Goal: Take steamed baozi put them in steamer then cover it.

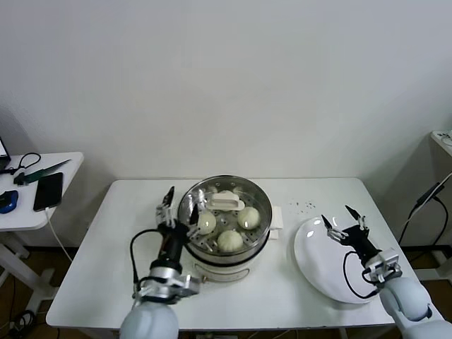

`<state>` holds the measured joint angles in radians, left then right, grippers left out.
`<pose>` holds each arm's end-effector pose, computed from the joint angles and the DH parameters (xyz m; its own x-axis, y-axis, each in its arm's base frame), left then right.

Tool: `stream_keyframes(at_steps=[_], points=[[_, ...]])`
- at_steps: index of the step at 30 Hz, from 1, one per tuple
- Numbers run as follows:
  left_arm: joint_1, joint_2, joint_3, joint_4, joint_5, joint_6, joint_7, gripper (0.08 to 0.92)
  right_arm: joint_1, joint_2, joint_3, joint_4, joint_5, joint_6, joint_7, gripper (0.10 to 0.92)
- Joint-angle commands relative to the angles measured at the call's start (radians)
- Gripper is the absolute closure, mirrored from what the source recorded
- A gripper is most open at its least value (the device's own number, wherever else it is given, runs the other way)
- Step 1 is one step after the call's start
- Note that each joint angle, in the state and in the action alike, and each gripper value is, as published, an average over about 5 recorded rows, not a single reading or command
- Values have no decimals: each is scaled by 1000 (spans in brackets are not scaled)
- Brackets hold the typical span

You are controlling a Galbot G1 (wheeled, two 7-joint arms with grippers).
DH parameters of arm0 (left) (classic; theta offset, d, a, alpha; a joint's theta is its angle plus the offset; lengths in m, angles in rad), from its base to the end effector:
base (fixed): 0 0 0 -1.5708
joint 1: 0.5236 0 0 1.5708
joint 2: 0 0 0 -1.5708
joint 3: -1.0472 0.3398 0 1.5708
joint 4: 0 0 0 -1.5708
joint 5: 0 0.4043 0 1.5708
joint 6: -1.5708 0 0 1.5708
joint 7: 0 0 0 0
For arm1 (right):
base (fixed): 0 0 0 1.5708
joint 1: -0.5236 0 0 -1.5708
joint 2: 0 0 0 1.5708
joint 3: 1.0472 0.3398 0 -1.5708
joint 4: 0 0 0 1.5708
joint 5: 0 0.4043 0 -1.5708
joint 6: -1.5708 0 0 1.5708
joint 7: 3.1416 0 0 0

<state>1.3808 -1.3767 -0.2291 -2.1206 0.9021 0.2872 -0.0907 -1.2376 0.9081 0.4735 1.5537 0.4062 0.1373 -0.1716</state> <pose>0.2641 -0.0734 -0.2454 -0.9942 0.0660 -0.0845 -0.0309 0.5782 0.8153 0.3424 -0.1974 -0.3570 -0.9635 -0.2276 0.1410 -0.2547 0.9416 -0.2204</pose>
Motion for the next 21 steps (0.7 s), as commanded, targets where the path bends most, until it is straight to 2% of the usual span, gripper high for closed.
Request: stream_keyframes(at_steps=[1, 9, 15, 21], points=[[175, -30, -403, 12, -691, -295, -77, 177, -77, 27, 62, 85, -5, 10, 5, 203], [265, -76, -515, 72, -898, -316, -27, 177, -156, 66, 99, 118, -14, 28, -7, 203], [322, -78, -510, 100, -955, -336, -11, 177, -209, 87, 130, 133, 13, 40, -21, 203], [322, -81, -508, 110, -962, -345, -8, 177, -227, 93, 140, 126, 37, 49, -34, 203]])
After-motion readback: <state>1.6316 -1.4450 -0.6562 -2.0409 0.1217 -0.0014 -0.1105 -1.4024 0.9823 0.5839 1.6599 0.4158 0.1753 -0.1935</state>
